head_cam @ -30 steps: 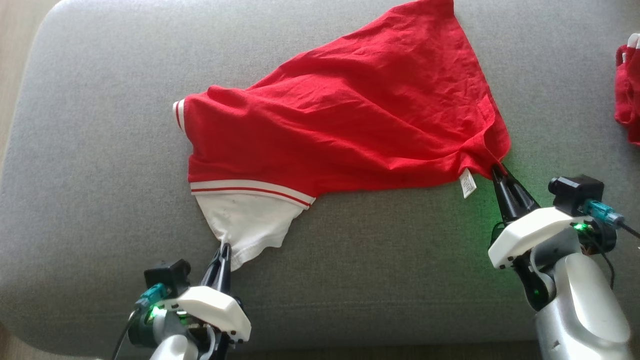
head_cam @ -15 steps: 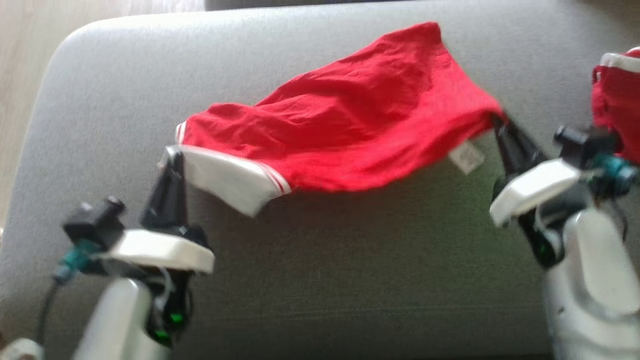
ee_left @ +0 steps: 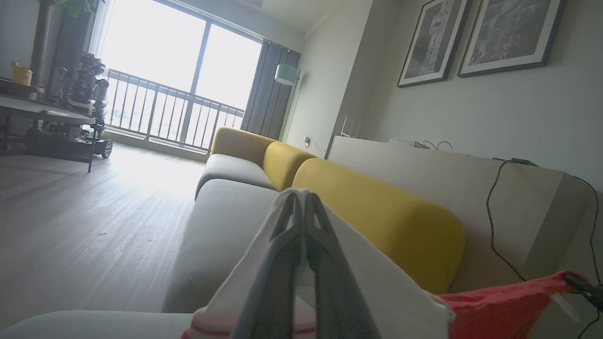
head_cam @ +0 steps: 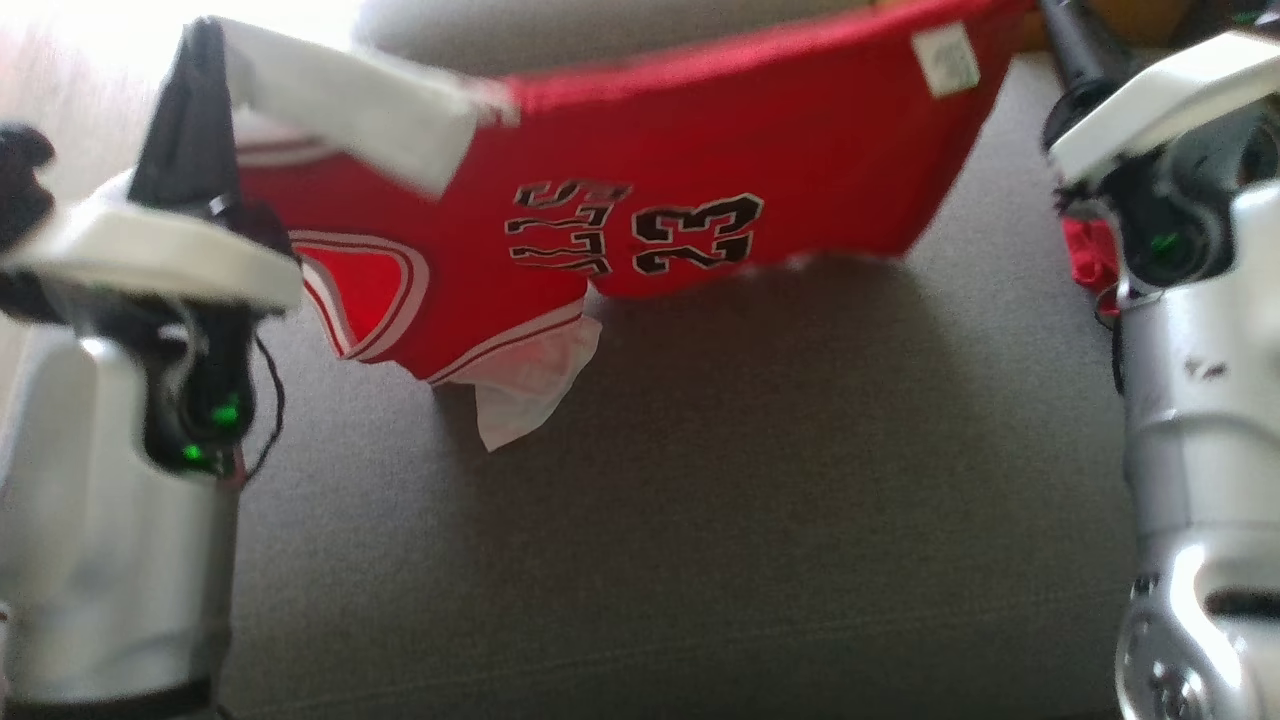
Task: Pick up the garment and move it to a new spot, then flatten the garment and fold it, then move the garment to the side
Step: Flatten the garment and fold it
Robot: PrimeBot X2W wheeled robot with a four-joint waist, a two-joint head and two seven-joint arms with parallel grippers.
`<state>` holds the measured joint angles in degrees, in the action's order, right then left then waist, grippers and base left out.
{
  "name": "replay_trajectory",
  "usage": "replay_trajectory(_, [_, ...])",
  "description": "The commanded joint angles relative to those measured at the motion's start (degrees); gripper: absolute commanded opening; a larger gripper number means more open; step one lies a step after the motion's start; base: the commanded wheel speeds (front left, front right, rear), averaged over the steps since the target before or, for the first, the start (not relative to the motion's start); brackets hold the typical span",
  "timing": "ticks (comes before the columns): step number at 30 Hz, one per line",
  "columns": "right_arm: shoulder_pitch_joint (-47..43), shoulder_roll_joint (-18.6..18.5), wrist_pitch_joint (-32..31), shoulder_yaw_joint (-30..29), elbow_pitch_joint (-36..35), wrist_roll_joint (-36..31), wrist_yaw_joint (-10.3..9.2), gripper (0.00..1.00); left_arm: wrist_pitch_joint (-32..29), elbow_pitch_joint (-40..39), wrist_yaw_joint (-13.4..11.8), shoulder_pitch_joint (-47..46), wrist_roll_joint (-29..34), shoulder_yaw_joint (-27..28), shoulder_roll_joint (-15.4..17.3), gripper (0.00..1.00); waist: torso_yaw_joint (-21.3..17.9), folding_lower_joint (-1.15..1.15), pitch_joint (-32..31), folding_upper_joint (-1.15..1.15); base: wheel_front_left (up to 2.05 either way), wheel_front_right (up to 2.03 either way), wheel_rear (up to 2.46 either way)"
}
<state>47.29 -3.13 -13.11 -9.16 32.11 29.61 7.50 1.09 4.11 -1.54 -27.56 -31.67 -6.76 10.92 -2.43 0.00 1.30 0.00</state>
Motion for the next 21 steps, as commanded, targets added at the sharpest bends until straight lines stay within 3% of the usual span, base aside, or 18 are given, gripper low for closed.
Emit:
replay_trajectory(1, [6.6,0.2,0.2,-1.6,3.4,3.6,-0.01,0.00,-0.7,0.0,-0.5,-6.1,-1.5,3.1,1.5,0.00,-0.5,0.00,-1.5,0.00,0.00,0.00,0.00])
replay_trajectory(11, [18.8,0.2,8.4,-10.0,22.3,9.4,-0.01,0.00,3.5,4.8,-3.3,-13.0,-7.0,8.8,-2.6,0.00,-0.5,0.00,-4.9,0.00,0.00,0.00,0.00])
replay_trajectory(21, [20.7,0.2,12.0,-12.4,35.2,6.1,-0.01,0.00,-1.0,-1.4,-6.5,-3.3,-14.6,13.7,-4.5,0.00,-0.2,0.00,-7.7,0.00,0.00,0.00,0.00])
